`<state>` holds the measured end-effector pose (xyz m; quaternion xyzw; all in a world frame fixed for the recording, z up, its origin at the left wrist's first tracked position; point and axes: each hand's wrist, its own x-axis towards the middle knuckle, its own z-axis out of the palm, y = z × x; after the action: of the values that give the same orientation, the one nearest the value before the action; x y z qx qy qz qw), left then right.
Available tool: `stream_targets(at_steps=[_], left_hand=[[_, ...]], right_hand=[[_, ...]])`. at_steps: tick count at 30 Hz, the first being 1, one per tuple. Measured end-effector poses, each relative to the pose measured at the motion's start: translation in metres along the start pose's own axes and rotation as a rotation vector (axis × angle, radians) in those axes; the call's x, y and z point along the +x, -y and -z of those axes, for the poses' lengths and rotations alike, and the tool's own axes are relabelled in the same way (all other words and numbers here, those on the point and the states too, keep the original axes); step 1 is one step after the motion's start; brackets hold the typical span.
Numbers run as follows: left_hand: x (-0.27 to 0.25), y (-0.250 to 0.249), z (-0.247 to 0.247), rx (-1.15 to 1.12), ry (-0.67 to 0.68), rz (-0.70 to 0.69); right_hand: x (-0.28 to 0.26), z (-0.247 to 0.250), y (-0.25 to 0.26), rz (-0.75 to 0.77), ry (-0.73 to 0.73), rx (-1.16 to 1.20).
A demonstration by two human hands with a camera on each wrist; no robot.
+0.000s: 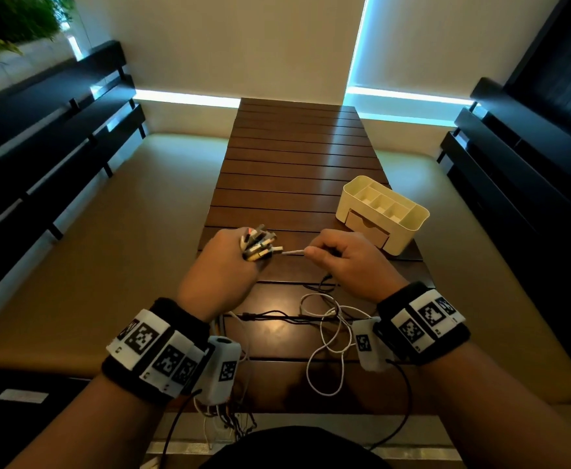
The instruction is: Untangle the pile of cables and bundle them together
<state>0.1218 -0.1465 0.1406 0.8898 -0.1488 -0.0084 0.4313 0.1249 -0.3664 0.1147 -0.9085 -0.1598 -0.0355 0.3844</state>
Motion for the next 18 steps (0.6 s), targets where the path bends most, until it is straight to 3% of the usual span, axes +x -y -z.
stream_targets(at_steps=[3,6,12,14,18], left_hand=[[0.000,-0.007,-0.009,0.033,0.091,-0.022],[-0.002,-0.009,-0.009,0.005,0.045,-0.059],[-0.003,-0.005,0.011,-0.148,-0.150,-0.040],[-0.003,-0.002,0.014,-0.128,-0.119,-0.030],[-0.004,-0.003,0.009,-0.018,-0.009,-0.051]], right_hand=[[0.003,0.000,0.013,0.093,-0.022,0.012],[0.002,0.004,0.020,0.134,-0.051,0.050],[-0.006,0.002,-0.001,-0.058,-0.067,0.123],[-0.008,0.002,-0.005,-0.090,-0.082,0.120],[-0.005,0.005,0.005,-0.010,-0.083,0.071]])
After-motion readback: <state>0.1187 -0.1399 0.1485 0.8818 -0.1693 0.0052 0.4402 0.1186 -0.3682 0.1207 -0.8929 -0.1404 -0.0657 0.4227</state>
